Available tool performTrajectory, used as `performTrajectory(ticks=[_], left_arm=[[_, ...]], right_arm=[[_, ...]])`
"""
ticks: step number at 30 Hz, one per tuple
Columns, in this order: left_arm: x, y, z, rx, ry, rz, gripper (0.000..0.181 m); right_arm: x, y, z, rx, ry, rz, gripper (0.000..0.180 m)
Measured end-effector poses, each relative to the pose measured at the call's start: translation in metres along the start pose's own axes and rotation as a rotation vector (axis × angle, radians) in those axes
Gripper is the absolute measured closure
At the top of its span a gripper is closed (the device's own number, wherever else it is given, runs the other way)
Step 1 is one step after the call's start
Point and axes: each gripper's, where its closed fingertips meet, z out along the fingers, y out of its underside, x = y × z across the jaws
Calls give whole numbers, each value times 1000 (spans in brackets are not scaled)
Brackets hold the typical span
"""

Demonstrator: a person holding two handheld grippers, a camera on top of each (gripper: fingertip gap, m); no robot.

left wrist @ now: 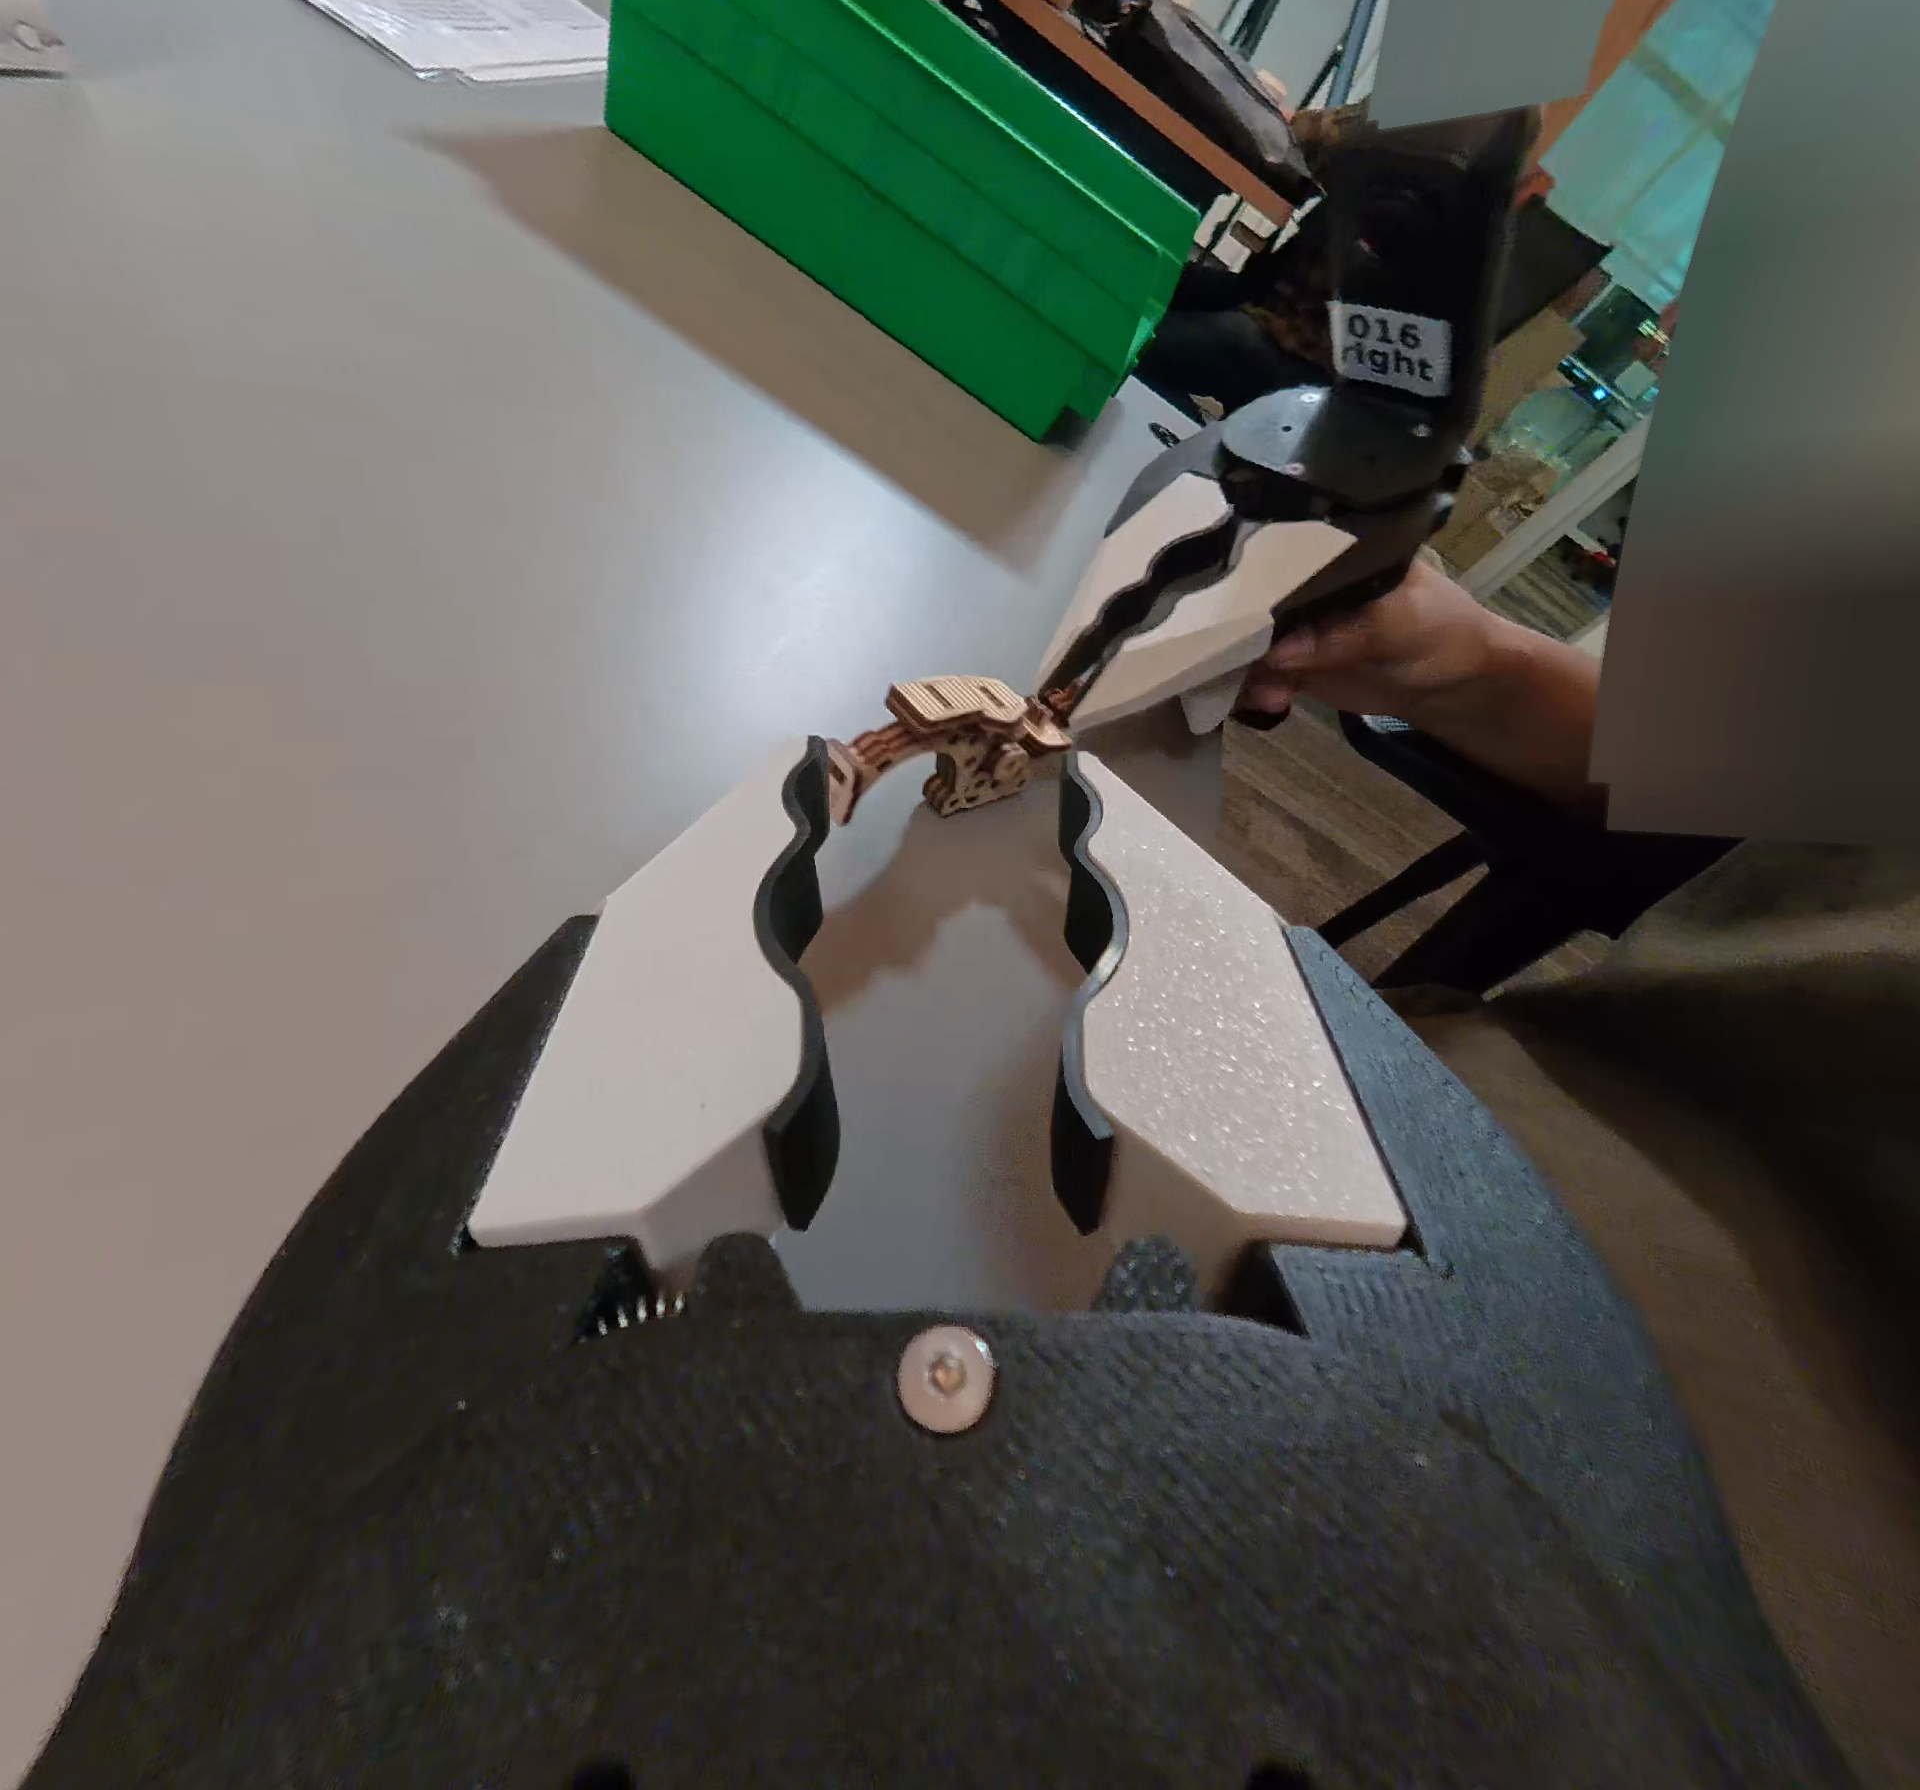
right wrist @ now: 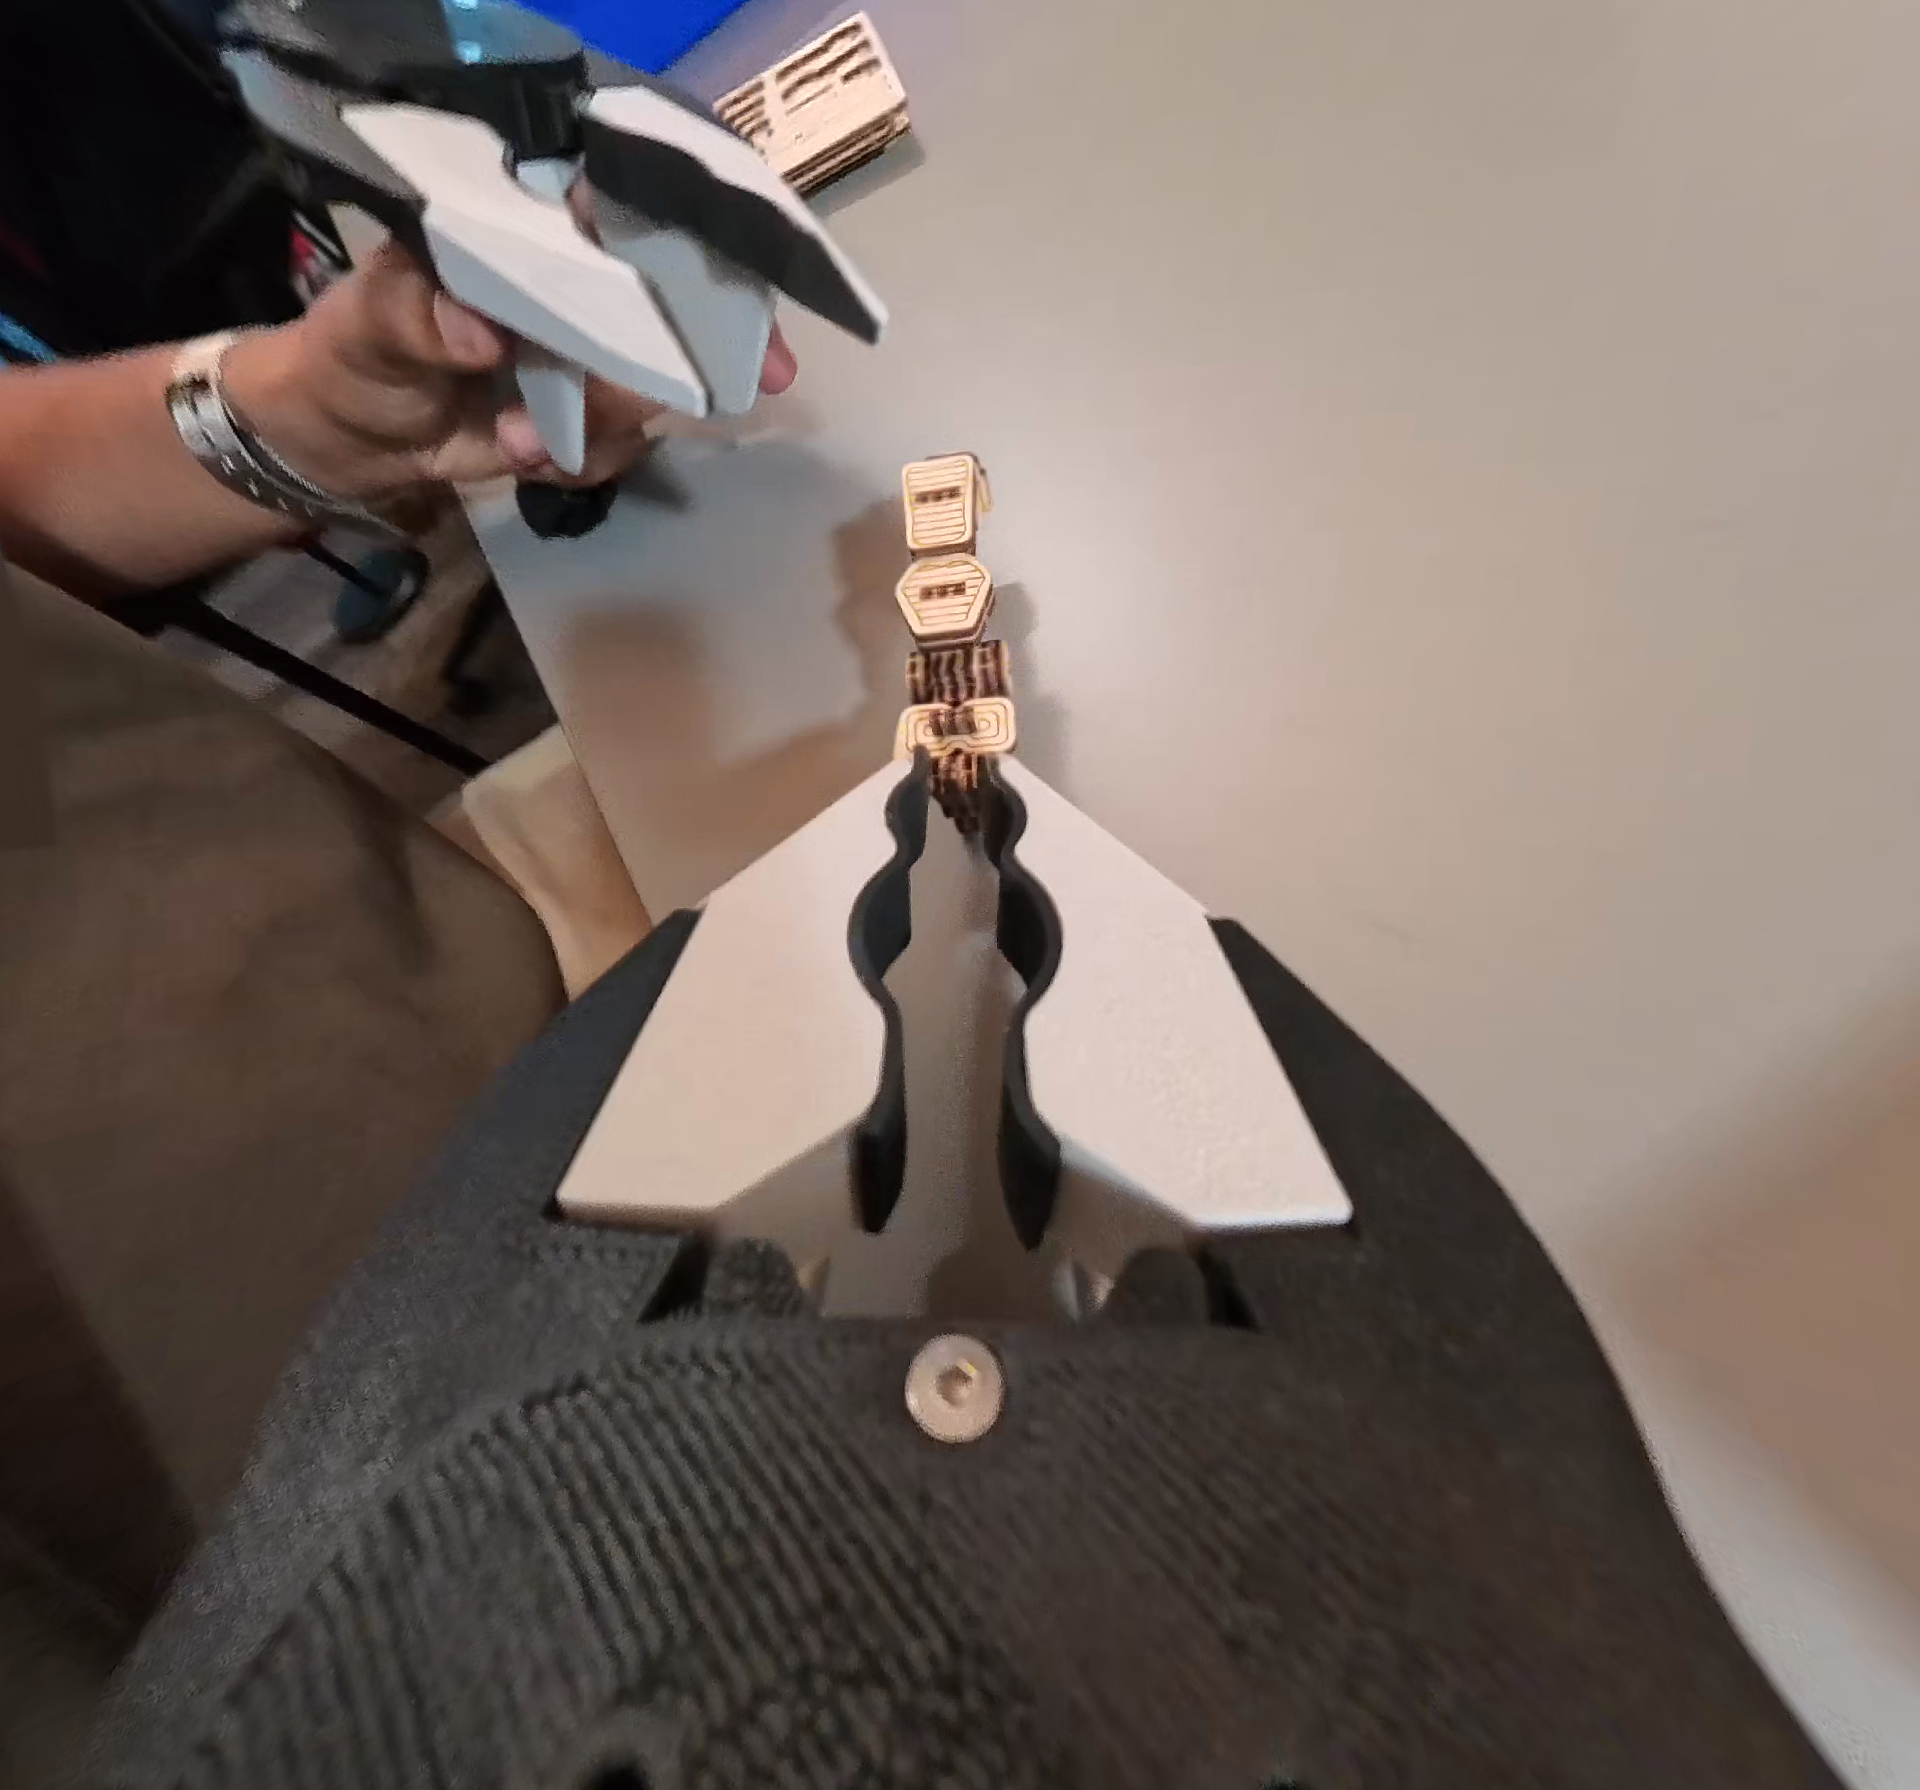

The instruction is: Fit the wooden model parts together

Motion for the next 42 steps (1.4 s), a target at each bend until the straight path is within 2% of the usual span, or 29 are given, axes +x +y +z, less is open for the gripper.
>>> performTrajectory(ticks=[7,11,42], left_arm=[[9,8,7,-46,37,-23,137],[11,12,9,-63,47,-33,137],[14,16,12,-83,74,-85,137]], right_arm=[[16,-5,-13,107,-99,365,172],[23,-5,-18,134,-120,466,172],[19,-2,-15,105,-99,417,172]])
